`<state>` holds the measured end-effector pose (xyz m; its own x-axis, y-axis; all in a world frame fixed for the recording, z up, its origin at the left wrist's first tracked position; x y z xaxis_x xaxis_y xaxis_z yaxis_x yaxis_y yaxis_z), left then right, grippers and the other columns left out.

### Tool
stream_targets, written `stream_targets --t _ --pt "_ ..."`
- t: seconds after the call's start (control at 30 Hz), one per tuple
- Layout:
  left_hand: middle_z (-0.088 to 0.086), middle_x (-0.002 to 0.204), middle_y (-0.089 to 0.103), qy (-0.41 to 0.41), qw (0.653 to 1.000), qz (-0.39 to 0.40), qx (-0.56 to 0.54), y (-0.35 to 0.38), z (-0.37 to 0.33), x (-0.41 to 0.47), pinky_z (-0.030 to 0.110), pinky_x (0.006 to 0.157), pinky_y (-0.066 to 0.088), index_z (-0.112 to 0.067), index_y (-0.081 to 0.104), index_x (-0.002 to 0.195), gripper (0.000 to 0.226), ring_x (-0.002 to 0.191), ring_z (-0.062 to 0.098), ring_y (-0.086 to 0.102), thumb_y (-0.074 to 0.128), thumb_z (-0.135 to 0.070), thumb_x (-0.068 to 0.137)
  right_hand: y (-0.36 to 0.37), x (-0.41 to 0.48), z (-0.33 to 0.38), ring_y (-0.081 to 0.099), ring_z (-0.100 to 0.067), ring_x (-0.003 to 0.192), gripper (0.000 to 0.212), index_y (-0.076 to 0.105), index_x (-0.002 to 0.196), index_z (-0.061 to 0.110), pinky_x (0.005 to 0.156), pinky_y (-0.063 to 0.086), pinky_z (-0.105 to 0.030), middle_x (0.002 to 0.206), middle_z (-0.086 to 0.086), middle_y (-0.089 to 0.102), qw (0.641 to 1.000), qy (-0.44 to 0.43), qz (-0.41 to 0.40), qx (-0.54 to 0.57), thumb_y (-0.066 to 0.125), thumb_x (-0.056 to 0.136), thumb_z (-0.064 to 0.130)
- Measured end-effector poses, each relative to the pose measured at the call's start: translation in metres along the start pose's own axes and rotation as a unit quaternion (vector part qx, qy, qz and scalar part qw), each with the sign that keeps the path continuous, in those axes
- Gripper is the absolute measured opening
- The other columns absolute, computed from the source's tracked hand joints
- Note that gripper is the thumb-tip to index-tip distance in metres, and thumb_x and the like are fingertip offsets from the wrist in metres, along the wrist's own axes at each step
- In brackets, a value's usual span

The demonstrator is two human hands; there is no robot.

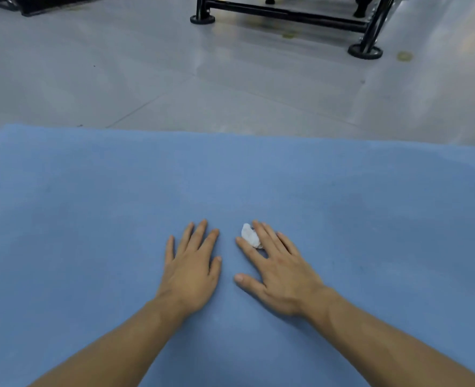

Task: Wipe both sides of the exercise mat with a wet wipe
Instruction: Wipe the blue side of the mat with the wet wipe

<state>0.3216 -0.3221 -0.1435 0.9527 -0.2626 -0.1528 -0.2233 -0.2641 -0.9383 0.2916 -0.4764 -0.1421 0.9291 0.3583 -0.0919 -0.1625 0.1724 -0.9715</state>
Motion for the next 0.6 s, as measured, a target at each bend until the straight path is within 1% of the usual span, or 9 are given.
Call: stream_targets --t 0.1,0.2,0.3,0.33,0.4,0.43,0.47,0.53,0.6 --pt "-0.016 0.170 -0.006 0.013 1.000 0.004 -0.001 0.008 -0.018 -0.005 0.048 0.125 -0.013 -0.036 0.014 0.161 0.086 0.155 0.007 -0.015 -0.003 -0.062 0.081 0.001 -0.011 0.011 -0.027 -0.008 0.151 0.087 -0.004 0.162 0.031 0.125 -0.007 -0.038 0.167 0.005 -0.022 1.000 -0.017 0.009 0.002 0.019 0.094 0.079" --pt "-0.018 0.170 -0.003 0.038 0.999 -0.003 0.007 0.008 -0.024 -0.007 0.047 0.124 -0.012 -0.037 0.017 0.161 0.085 0.155 0.005 -0.012 -0.003 -0.065 0.083 0.001 -0.033 0.029 -0.020 -0.010 0.153 0.092 -0.001 0.163 0.023 0.124 -0.004 -0.037 0.169 0.005 -0.015 0.998 -0.063 0.011 -0.002 0.025 0.095 0.080" --pt "-0.022 0.168 -0.007 0.052 0.997 -0.011 0.052 0.006 -0.020 -0.009 0.043 0.125 -0.011 -0.042 0.012 0.161 0.081 0.155 0.003 -0.012 -0.005 -0.067 0.086 0.003 -0.049 0.027 -0.013 -0.010 0.155 0.091 -0.001 0.163 0.022 0.124 -0.002 -0.035 0.170 0.006 -0.008 0.995 -0.092 0.027 -0.022 0.025 0.096 0.078" --pt "-0.023 0.167 -0.009 0.057 0.996 -0.013 0.061 0.005 -0.019 -0.009 0.042 0.125 -0.011 -0.043 0.011 0.161 0.080 0.155 0.004 -0.012 -0.004 -0.068 0.087 -0.002 -0.047 0.020 -0.007 -0.010 0.156 0.089 0.004 0.163 0.021 0.124 0.002 -0.036 0.171 0.005 -0.002 0.996 -0.083 0.014 -0.034 0.024 0.097 0.077" --pt "-0.022 0.168 -0.009 0.057 0.996 -0.019 0.061 0.004 -0.018 -0.008 0.042 0.125 -0.010 -0.044 0.010 0.161 0.077 0.155 0.005 -0.011 0.000 -0.069 0.088 -0.013 -0.036 -0.007 0.006 -0.011 0.156 0.088 0.014 0.163 0.018 0.123 0.007 -0.036 0.170 0.003 0.011 0.998 -0.024 -0.017 -0.050 0.018 0.097 0.077" --pt "-0.020 0.168 -0.009 0.050 0.997 -0.021 0.057 0.004 -0.017 -0.006 0.043 0.125 -0.010 -0.045 0.009 0.161 0.077 0.155 0.006 -0.012 0.003 -0.069 0.088 -0.017 -0.028 -0.023 0.005 -0.011 0.156 0.091 0.013 0.163 0.019 0.124 0.005 -0.035 0.170 0.004 0.010 0.998 0.015 -0.017 -0.053 0.010 0.094 0.078" --pt "-0.019 0.169 -0.009 0.042 0.997 -0.024 0.053 0.004 -0.017 -0.005 0.044 0.125 -0.010 -0.045 0.009 0.161 0.077 0.155 0.007 -0.013 0.005 -0.069 0.088 -0.019 -0.021 -0.037 0.001 -0.010 0.156 0.095 0.008 0.163 0.021 0.125 0.001 -0.032 0.171 0.005 0.005 0.998 0.045 -0.014 -0.052 -0.001 0.090 0.081" --pt "-0.017 0.169 -0.010 0.027 0.998 -0.032 0.046 0.004 -0.017 -0.002 0.045 0.125 -0.011 -0.044 0.007 0.161 0.078 0.155 0.008 -0.015 0.010 -0.069 0.087 -0.022 -0.009 -0.055 -0.009 -0.009 0.155 0.105 0.000 0.163 0.023 0.124 -0.006 -0.029 0.170 0.007 -0.004 0.996 0.080 -0.001 -0.036 -0.017 0.079 0.083" --pt "-0.016 0.169 -0.011 0.021 0.998 -0.038 0.051 0.003 -0.017 -0.001 0.045 0.125 -0.012 -0.044 0.005 0.161 0.077 0.155 0.008 -0.016 0.010 -0.068 0.088 -0.024 0.000 -0.056 -0.011 -0.008 0.155 0.107 0.001 0.163 0.021 0.122 -0.010 -0.026 0.170 0.005 -0.005 0.996 0.090 0.002 -0.013 -0.014 0.078 0.084"
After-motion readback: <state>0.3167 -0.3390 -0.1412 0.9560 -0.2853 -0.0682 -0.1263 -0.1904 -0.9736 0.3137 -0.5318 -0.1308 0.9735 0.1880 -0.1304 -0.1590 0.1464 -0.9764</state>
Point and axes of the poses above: each hand's wrist, its own x-axis towards the middle knuckle, its own y-axis out of the palm, z = x × y, the point moved 10 cm from there along x, towards the middle knuckle
